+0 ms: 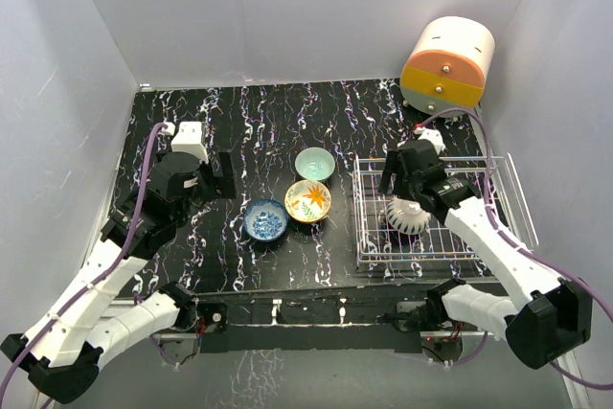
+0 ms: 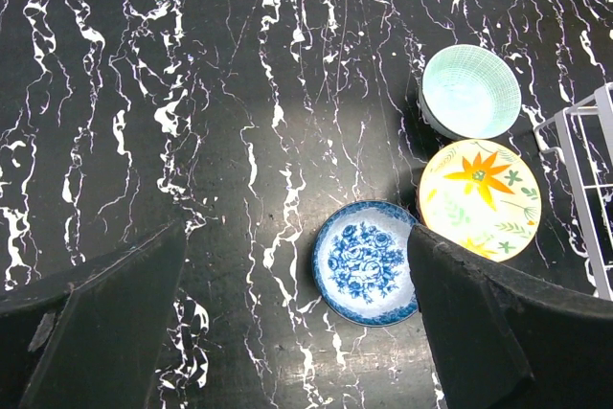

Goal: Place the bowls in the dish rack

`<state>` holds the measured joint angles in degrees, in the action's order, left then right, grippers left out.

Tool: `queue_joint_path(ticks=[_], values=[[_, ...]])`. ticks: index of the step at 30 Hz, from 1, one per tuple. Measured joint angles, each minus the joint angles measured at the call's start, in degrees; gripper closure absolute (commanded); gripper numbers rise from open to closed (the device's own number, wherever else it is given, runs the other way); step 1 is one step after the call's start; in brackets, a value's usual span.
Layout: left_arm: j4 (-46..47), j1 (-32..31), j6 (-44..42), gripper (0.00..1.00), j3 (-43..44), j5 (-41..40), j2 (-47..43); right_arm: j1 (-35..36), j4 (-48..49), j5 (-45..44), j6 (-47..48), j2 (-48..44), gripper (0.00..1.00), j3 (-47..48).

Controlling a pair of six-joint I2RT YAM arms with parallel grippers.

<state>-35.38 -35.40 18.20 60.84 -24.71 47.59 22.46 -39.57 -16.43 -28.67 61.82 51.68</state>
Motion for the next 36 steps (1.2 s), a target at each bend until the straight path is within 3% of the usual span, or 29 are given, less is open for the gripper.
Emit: queue_joint_path(ticks=[4, 6, 7, 21, 36], values=[[1.05, 0.0, -0.22, 0.03, 0.0, 0.48, -0.09, 3.37, -5.31, -5.6, -2.86, 2.16, 0.13, 3.26], [1.49, 0.0, -0.22, 0.03, -0.09, 0.74, -0.11, 3.37, -7.65, -7.19, -3.85, 3.52, 0.02, 4.42], [1.7, 0.0, -0.22, 0.03, -0.13, 0.83, -0.13, 3.37, -8.74, -7.85, -4.57, 4.07, 0.02, 4.83], [1.9, 0.0, -1.07, 0.03, -0.79, 1.81, -3.32, 2.91, -14.53, -6.71, -7.56, 6.32, 0.02, 4.68], [1.44, 0.0, -1.07, 0.03, -1.05, 2.32, -5.05, -7.82, -9.2, 1.46, -6.32, 3.02, 0.08, -2.78]])
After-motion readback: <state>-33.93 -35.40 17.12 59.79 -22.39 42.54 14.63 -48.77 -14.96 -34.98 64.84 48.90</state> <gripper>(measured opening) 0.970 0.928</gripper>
